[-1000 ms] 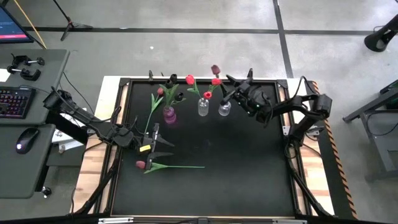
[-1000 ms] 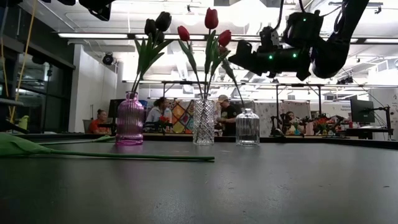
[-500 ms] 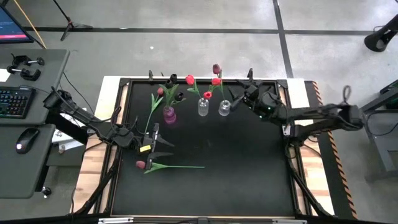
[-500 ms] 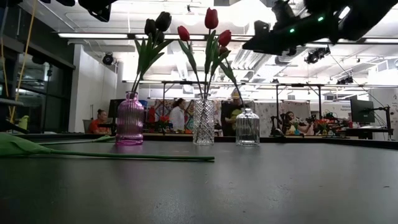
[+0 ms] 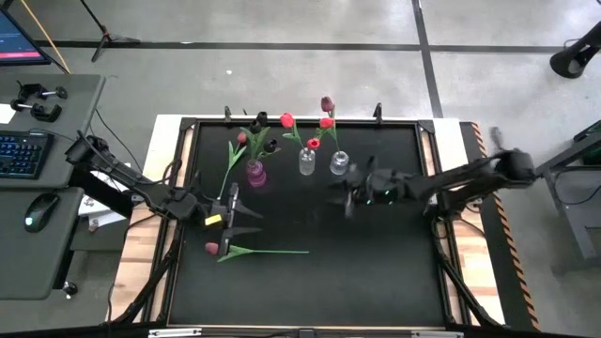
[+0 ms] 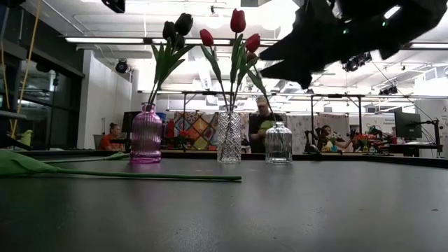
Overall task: Sort flowers into vase by color
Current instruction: Put the bottom dark red flower into the right transparent vase
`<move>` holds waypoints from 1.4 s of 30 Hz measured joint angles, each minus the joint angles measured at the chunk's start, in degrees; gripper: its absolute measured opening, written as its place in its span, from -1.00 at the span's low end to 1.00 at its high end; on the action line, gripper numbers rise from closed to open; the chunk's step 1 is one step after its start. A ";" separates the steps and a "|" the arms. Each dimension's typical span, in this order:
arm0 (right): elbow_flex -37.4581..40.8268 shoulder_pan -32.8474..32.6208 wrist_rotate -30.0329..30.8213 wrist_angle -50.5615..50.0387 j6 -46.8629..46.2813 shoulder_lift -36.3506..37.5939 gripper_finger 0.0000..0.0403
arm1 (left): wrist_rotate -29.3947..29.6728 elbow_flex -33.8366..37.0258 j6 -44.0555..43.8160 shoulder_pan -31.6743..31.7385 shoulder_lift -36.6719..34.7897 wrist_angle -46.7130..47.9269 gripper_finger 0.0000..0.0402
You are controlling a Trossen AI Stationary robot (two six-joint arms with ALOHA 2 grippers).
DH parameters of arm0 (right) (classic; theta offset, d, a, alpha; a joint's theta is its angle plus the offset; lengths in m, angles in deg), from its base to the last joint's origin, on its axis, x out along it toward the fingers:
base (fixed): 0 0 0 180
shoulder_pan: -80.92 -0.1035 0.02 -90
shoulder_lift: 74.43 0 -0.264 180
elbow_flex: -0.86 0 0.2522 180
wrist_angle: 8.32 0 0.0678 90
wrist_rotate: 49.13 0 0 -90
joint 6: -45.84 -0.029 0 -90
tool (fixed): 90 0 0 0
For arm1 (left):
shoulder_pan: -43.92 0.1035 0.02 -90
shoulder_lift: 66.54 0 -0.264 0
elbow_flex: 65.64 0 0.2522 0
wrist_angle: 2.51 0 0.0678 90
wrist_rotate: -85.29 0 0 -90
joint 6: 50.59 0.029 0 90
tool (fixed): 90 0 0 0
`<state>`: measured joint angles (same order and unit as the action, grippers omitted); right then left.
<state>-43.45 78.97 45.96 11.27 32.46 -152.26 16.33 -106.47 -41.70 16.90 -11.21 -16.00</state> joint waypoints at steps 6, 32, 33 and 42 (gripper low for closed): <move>-6.41 -4.85 0.27 11.59 1.06 -17.91 0.15 | 6.79 0.00 1.28 0.01 0.00 0.01 -0.34; -60.83 -8.53 -9.65 -15.29 11.96 -60.34 0.15 | 7.50 0.00 1.29 -0.01 0.00 0.37 -0.34; -61.73 -8.62 -9.66 -15.44 11.94 -60.95 0.15 | 7.50 0.00 1.31 -0.01 0.00 0.38 -0.34; -63.29 -9.36 -6.88 -15.98 12.31 -62.13 0.15 | 7.59 0.00 1.29 -0.01 0.00 0.38 -0.34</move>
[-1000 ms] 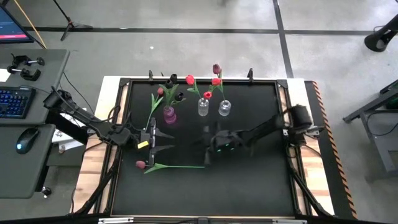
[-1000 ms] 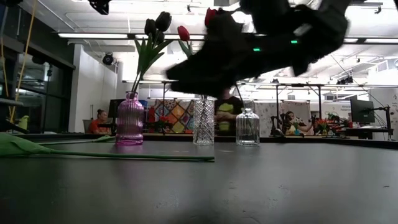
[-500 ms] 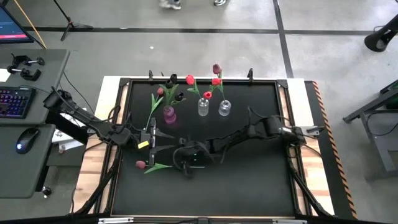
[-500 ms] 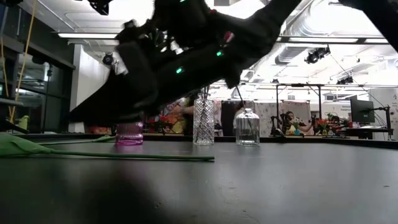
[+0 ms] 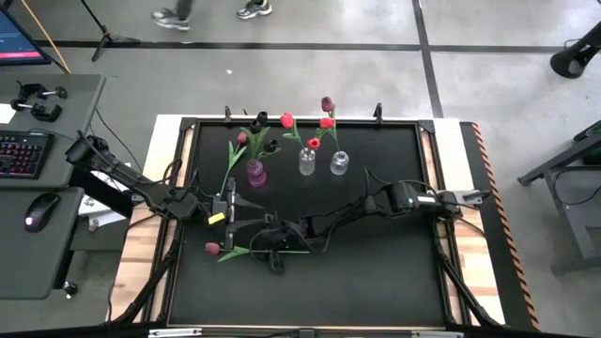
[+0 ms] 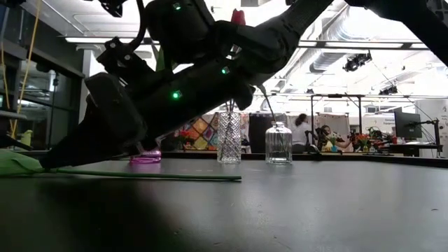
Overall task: Sort flowers into vase by color
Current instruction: Put the bottom dark red flower into the right transparent vase
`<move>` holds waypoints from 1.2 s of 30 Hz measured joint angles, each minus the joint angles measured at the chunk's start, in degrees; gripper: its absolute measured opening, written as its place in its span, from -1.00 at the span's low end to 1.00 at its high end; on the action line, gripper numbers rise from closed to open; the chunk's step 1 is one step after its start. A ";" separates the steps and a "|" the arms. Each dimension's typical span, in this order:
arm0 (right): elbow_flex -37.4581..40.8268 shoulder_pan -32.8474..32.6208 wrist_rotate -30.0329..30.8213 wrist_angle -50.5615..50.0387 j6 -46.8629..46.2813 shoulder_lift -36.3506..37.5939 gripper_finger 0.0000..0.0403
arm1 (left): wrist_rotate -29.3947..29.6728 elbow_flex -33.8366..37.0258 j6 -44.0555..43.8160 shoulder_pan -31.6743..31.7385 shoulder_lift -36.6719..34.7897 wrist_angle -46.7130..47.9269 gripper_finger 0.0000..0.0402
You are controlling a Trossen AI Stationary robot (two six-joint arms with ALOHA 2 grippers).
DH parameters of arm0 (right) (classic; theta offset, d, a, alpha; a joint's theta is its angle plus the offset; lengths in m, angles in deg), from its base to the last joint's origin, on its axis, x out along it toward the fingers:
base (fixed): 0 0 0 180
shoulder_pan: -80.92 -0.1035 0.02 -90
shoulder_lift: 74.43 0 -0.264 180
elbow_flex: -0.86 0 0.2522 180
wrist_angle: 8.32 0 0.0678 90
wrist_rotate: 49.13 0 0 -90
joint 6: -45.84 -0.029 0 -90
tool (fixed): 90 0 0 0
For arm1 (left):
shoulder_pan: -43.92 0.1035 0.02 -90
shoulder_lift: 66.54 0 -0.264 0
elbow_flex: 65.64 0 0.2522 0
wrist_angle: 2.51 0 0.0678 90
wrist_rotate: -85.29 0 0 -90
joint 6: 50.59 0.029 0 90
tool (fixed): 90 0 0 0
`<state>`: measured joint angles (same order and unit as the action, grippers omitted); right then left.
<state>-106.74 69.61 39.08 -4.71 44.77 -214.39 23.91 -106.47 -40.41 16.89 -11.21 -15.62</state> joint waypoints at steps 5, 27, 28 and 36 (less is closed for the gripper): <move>0.00 -0.04 1.06 -0.05 0.07 0.00 0.15 | 0.00 0.00 0.00 0.00 0.00 0.02 -0.34; 0.00 -2.13 7.64 -0.43 2.46 -0.02 0.15 | 0.05 0.00 0.00 0.00 0.00 -0.37 -0.34; 0.00 -2.07 7.54 -0.43 2.12 -0.02 0.15 | 0.05 0.00 0.02 0.00 0.00 -0.38 -0.34; -0.10 -2.08 6.13 5.26 -2.09 -3.50 0.15 | 0.07 0.00 0.00 0.00 0.02 -0.39 -0.34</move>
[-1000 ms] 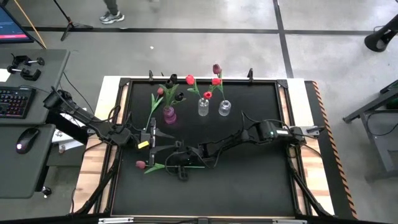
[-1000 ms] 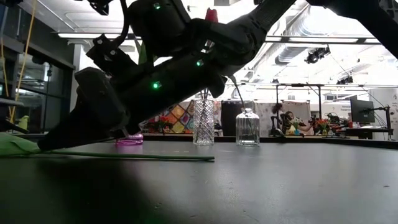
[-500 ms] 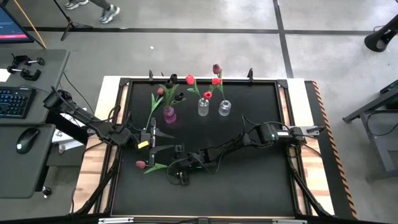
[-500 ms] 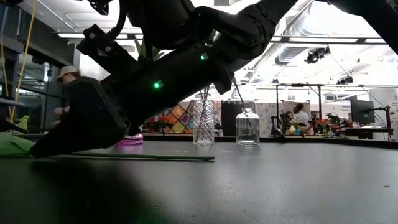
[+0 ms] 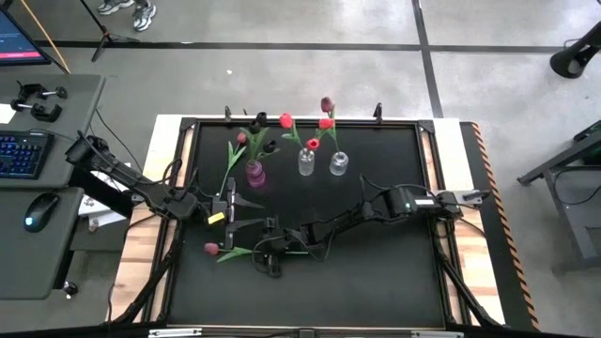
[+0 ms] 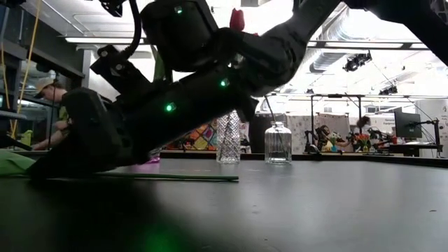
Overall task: Sort flowers into vase by color
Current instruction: Put the bottom dark red flower into the right transparent vase
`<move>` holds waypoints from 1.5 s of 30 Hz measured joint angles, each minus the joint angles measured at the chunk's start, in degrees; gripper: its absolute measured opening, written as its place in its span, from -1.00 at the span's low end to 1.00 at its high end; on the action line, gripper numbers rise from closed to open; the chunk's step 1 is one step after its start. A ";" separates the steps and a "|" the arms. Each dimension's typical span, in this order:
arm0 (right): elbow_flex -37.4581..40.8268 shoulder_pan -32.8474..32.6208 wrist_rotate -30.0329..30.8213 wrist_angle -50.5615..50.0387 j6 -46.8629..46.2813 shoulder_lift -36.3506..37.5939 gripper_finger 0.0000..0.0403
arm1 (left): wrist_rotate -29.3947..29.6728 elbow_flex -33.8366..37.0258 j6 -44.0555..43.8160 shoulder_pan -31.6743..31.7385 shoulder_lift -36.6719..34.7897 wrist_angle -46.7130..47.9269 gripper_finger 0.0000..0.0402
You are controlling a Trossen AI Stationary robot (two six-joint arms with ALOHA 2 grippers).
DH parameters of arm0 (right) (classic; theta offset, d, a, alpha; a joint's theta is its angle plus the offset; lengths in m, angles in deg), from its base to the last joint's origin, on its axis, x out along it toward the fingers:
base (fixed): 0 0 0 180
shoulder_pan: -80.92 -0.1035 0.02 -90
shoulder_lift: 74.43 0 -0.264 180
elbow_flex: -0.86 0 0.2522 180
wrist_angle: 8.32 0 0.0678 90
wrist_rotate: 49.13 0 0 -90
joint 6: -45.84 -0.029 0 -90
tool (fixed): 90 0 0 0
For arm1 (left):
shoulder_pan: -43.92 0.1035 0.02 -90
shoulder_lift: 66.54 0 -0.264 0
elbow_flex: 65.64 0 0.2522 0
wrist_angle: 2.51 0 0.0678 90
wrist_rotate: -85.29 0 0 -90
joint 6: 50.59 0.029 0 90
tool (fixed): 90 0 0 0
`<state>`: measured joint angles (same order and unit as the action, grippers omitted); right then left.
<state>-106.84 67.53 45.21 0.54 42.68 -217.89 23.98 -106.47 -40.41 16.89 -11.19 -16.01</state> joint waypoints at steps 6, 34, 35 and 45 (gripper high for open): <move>-0.01 -0.48 3.48 1.38 0.61 -0.43 0.00 | 0.00 0.00 0.07 0.00 0.00 0.00 -0.34; 0.21 -4.01 26.75 -38.11 2.12 11.85 -0.99 | 6.08 -0.09 4.20 -6.94 -3.77 0.23 -0.34; 0.21 -4.38 28.09 -41.44 0.59 11.96 -1.00 | 6.93 -0.09 4.69 -7.62 -4.12 0.26 -0.34; 26.27 -9.70 41.79 -46.84 -25.34 30.44 -1.00 | 12.59 -0.11 7.54 -10.83 -4.86 0.16 -0.34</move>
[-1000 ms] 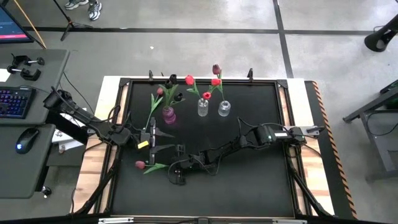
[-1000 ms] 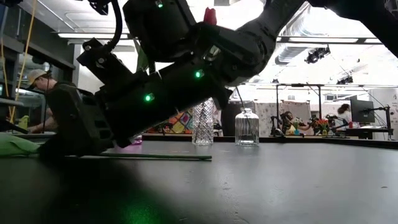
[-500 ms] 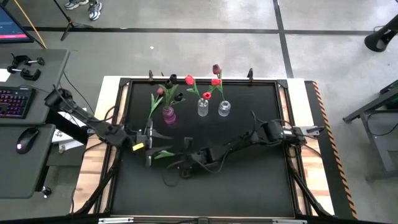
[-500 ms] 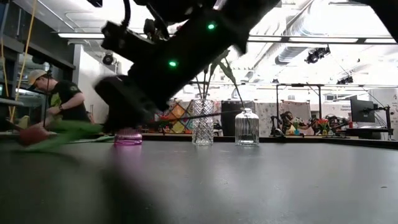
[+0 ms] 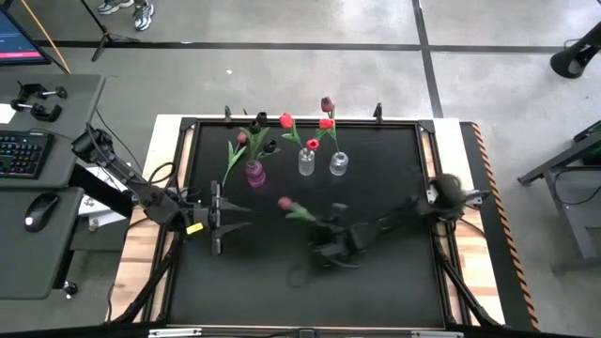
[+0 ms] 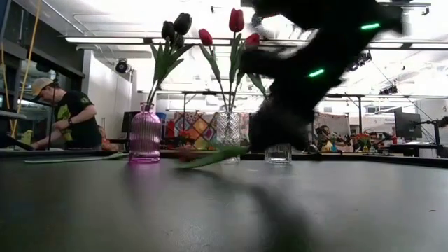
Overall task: Sort flowers into vase by color
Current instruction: Put the bottom dark red flower into the right transparent vase
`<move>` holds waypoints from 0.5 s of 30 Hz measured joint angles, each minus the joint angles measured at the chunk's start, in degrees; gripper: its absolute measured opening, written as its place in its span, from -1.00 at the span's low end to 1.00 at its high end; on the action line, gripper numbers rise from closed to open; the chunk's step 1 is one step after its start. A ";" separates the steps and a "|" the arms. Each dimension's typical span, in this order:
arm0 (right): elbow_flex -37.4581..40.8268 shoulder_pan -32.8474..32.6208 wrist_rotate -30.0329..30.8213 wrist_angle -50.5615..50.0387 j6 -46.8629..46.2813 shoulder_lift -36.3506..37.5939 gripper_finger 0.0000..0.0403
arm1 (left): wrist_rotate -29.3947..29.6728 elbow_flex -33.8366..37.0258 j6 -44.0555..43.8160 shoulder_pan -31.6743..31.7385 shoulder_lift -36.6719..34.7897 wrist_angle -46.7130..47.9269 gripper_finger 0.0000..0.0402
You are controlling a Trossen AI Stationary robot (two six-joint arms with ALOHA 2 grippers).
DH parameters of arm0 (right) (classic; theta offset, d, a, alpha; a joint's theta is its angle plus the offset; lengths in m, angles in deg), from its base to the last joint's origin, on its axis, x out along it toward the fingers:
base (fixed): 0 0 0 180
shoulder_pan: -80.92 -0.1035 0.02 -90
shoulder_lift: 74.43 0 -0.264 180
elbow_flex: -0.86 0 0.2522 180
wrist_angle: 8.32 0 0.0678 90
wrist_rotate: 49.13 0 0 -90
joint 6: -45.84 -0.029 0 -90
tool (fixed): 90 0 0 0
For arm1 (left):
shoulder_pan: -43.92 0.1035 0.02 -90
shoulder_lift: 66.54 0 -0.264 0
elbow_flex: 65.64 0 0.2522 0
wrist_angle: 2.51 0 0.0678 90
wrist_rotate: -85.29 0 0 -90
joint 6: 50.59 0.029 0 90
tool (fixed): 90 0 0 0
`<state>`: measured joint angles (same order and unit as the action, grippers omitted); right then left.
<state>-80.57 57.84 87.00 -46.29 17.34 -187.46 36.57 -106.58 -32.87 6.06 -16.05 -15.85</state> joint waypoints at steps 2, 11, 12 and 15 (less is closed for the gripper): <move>8.11 -2.05 5.01 4.16 -6.20 7.55 -1.00 | 0.04 -0.02 0.03 -0.08 0.01 -0.15 -0.34; 41.06 -9.06 23.14 51.89 3.63 33.17 -1.00 | 0.15 -0.04 0.15 0.08 0.01 -1.63 -0.34; 44.00 -9.07 23.04 59.91 7.94 34.13 -1.00 | 0.13 -0.04 0.15 0.08 0.01 -1.63 -0.34; 51.34 -7.58 19.52 84.23 21.62 34.73 -1.00 | 0.13 -0.04 0.67 0.10 0.01 -1.61 -0.34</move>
<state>-29.24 50.26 106.52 37.94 38.97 -152.73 36.70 -106.62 -32.21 6.16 -16.04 -17.46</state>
